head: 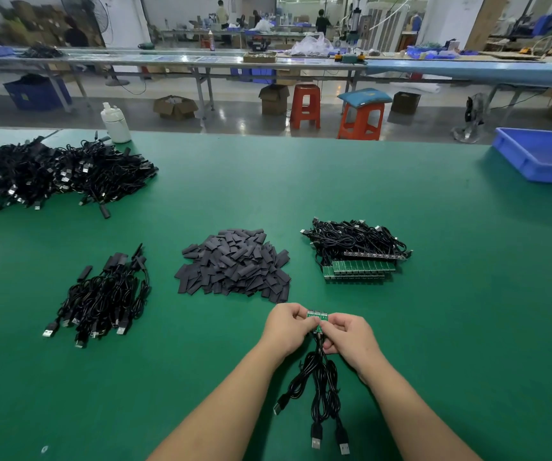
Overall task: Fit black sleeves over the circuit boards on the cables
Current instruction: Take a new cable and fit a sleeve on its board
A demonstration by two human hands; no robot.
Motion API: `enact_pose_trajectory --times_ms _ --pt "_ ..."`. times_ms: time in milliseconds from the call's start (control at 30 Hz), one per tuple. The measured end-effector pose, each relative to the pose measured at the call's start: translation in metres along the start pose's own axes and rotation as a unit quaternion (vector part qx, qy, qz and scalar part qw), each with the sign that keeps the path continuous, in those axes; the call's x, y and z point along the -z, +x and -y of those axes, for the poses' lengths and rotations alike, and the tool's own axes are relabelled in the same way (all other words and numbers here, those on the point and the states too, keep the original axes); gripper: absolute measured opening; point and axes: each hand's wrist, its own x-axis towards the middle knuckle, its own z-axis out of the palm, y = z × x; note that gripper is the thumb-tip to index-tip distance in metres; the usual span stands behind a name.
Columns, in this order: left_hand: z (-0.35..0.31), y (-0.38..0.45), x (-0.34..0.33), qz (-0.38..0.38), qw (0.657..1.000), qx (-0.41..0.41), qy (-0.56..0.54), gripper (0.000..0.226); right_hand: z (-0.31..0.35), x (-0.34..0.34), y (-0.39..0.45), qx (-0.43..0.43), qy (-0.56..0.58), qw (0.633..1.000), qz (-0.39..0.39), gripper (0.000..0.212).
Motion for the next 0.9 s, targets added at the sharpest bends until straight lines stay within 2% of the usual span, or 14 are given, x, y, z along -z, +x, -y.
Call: enact_pose_trajectory --times_ms 133,367,700,800,900 --pt "0.004 -0.003 -0.001 -0.018 1.000 -0.004 -0.012 0.018 0.002 -0.004 0.000 0.003 -0.005 1.000 -0.014 0.005" --pt "0.006 -0.007 -0.003 -0.045 0.999 -0.017 0.007 0.024 0.002 -0.006 -0.003 0.011 -0.026 0.999 -0.029 0.005" --pt "0.006 -0.011 -0.008 -0.091 0.995 -0.033 0.037 0.033 0.000 -0.009 0.001 0.004 -0.052 0.997 -0.060 0.016" --pt "0.006 -0.010 -0.007 -0.100 0.995 -0.022 0.001 0.031 0.000 -0.006 0.001 -0.017 -0.005 0.998 -0.062 0.015" --pt "0.006 -0.009 -0.002 -0.080 0.993 0.001 -0.086 0.021 0.002 0.000 -0.001 -0.010 0.006 0.996 -0.093 0.017"
